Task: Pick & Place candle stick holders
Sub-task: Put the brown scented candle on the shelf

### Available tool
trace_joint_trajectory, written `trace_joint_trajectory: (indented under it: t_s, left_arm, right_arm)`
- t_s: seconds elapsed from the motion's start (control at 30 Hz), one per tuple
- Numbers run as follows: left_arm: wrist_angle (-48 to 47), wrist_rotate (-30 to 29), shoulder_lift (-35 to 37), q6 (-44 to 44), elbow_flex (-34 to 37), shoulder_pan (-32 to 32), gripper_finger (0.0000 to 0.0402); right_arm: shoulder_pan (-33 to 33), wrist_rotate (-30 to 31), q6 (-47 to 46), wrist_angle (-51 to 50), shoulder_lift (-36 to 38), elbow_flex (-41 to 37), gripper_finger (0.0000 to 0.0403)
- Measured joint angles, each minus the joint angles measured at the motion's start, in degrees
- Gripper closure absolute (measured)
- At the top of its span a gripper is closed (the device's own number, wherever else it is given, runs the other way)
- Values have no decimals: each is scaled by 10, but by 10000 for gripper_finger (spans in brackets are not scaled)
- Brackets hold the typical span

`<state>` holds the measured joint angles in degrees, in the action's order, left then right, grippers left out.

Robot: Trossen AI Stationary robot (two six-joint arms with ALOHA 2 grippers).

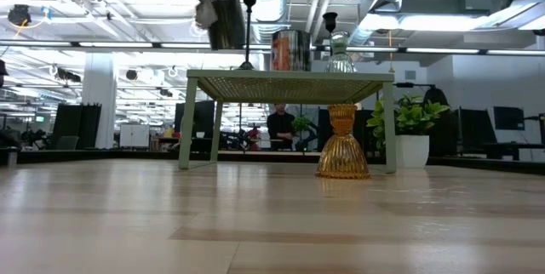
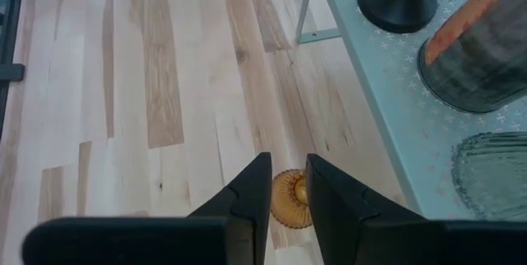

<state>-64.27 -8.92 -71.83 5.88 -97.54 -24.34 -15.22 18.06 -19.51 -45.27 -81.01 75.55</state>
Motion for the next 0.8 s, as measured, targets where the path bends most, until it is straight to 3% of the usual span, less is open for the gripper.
trace_joint_trajectory:
  t_s: [0.33,0.8]
  left_arm:
    - [9,131,-27,-12,0,-133,397]
    - [28,186,-117,-27,0,-144,397]
  right_arm:
    - [-1,0,0,-3,0,0,333]
    - [0,0,0,-11,0,0,333]
